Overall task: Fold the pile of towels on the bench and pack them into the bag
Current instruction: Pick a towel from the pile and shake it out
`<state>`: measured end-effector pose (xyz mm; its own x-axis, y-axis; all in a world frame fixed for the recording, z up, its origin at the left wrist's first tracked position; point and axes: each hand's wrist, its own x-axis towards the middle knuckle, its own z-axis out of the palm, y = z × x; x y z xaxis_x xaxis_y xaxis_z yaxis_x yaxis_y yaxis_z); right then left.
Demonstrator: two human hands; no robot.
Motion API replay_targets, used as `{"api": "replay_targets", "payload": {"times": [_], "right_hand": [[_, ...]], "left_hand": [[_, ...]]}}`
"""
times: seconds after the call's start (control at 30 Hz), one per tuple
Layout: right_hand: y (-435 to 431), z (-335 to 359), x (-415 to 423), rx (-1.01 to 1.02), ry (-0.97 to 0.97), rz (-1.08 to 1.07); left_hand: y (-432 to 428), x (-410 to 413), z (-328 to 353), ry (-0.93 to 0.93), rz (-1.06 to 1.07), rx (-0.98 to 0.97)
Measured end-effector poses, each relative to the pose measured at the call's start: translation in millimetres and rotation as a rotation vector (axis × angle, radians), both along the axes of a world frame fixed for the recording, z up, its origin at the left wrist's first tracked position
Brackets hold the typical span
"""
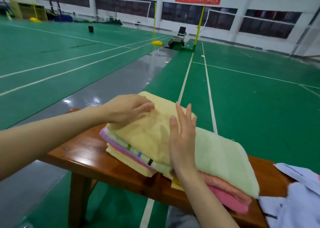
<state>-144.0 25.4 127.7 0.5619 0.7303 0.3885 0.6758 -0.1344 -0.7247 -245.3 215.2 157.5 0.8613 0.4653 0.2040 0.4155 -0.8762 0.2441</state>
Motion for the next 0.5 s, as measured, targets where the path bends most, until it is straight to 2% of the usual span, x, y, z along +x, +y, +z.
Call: {"api": "replay_targets", "payload": {"times": [0.07, 0.17, 0.23, 0.33, 0.5], "right_hand": [[24, 9, 10, -0.177, 0.067, -0.006], [46, 7, 24, -0.336, 0.095, -0.078], [54, 6, 35, -0.329, 0.124, -0.083], [63, 5, 50, -0.323, 0.179, -0.114], [77, -10, 61, -0.342, 0.109, -0.116]], "left_hand": [[-28, 27, 2, -0.015, 0.109, -0.058], [-48, 53, -18, 0.167, 0.235, -0.001], [-38, 57, -21, 0.177, 0.314, -0.024], [-30, 66, -21, 0.124, 0.306, -0.093], [-10, 74, -30, 0.169, 0.305, -0.172]]}}
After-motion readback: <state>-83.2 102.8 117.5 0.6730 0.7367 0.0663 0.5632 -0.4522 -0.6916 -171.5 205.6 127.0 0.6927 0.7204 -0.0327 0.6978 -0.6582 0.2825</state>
